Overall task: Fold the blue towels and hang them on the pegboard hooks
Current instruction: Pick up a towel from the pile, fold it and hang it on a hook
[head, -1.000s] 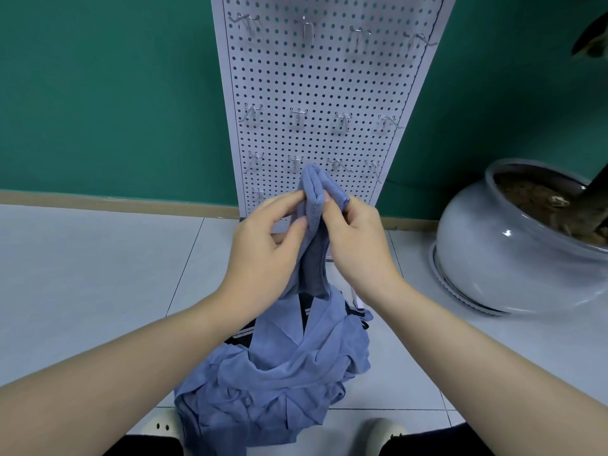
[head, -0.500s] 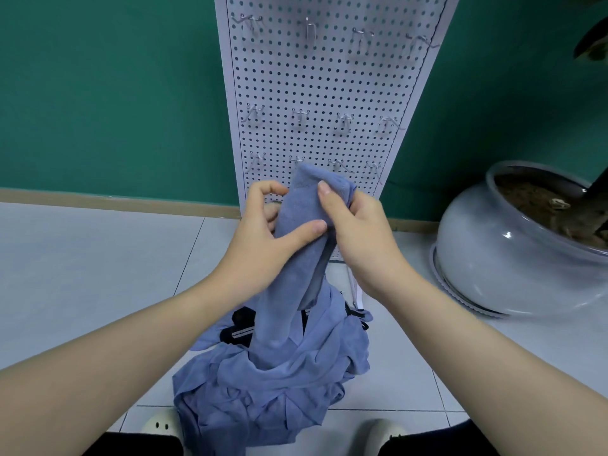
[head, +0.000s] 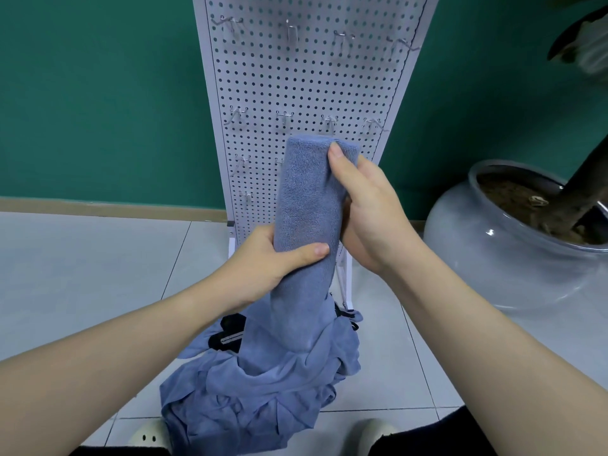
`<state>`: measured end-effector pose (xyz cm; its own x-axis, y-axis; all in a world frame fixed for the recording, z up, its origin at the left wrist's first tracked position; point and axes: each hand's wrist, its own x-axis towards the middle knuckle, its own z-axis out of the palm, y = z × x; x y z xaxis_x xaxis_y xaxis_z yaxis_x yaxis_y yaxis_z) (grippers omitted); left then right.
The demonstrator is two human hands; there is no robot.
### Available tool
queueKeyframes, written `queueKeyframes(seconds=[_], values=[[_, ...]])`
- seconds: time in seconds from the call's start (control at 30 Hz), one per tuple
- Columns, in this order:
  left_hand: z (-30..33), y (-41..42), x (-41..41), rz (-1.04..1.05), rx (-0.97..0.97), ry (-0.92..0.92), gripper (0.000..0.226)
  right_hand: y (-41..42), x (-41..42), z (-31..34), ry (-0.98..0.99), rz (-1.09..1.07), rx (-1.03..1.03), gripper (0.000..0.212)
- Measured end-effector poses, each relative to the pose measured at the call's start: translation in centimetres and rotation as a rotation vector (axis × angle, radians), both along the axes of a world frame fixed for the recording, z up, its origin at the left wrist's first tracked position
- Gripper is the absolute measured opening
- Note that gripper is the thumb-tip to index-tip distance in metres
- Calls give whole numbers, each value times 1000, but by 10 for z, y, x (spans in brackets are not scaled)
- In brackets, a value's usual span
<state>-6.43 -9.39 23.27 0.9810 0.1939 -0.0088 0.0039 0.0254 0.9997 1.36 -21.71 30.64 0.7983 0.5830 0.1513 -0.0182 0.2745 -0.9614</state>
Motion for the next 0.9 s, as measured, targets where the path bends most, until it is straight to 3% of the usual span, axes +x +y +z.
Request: queueKeyframes(seconds=[0.17,0.3,0.43,0.63,0.9], values=[[-4,3,2,26,-2,14,41,-2,6,4,-40,25,0,40],[-4,12,1,17,26,13,38,-6,13,-8,-126,99,-170,23],[-7,17,-1,18,51,29,39,-2,15,-10,-88,44,-125,15],[-36,19,-9,-86,167,185,39,1,23,3,-5,-15,0,39],[-46,27,-16,-208,178,257,13,-3,29,9,86,-108,53,33]])
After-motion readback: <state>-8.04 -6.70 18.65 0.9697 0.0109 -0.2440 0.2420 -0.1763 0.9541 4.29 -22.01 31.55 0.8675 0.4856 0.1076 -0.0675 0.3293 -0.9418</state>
